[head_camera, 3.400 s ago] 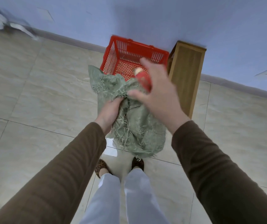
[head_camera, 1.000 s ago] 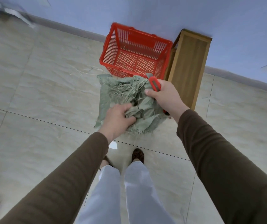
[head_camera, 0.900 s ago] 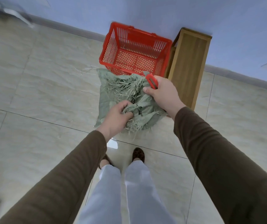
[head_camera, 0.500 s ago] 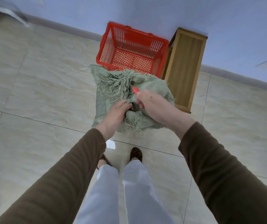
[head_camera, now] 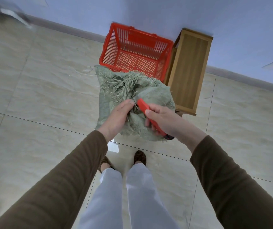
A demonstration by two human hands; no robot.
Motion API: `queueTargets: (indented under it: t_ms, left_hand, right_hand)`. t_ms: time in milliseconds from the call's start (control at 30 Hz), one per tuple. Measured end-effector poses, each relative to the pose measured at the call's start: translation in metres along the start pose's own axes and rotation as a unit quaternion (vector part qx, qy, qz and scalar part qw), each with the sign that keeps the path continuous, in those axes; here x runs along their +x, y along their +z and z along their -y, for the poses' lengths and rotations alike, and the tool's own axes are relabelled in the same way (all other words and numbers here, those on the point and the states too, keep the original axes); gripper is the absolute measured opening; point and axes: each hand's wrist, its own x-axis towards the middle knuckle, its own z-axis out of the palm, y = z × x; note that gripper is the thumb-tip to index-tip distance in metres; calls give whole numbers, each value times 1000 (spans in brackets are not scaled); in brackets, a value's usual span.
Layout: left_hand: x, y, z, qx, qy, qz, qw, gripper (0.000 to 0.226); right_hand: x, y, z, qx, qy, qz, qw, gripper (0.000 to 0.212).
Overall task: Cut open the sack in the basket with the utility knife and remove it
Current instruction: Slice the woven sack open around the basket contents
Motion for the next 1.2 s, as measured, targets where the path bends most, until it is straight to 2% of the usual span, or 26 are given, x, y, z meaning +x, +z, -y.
queueTargets:
  t_ms: [67, 167, 267, 467, 633, 767, 900, 1033, 1067, 1133, 1200]
  left_hand:
    - [2, 0, 4, 17, 2, 13, 1000, 21]
    - [1, -1, 6, 38, -4, 15, 999, 25]
    - [4, -2, 11, 54, -5, 16, 998, 29]
    - [6, -5, 13, 84, 8, 33, 996, 31]
    - [8, -6, 13, 88, 10, 53, 995, 27]
    - [11, -8, 12, 70, -5, 69, 995, 33]
    - [12, -5, 16, 22, -24, 59, 998, 47]
    - [12, -6, 20, -29, -16, 41, 999, 68]
    - [12, -7, 22, -44, -18, 45, 998, 64]
    - [12, -6, 24, -62, -28, 56, 996, 39]
    - [11, -3, 31, -62, -39, 45, 996, 27]
  right_hand:
    - [-2, 0, -3, -184, -24, -10, 983, 20]
    - [-2, 0, -5, -317, -17, -12, 948, 20]
    - [1, 0, -5, -385, 2, -34, 922, 26]
    - [10, 1, -8, -429, 33, -53, 901, 26]
    - [15, 0, -6, -417, 14, -42, 908, 23]
    - [18, -1, -8, -402, 8, -73, 913, 21]
    - [20, 2, -11, -377, -20, -62, 924, 21]
    - [23, 3, -18, -265, -50, -74, 960, 17]
    - [23, 4, -19, -236, -55, -74, 967, 18]
    - [23, 4, -21, -200, -62, -78, 975, 17]
    - [25, 6, -24, -179, -57, -82, 979, 15]
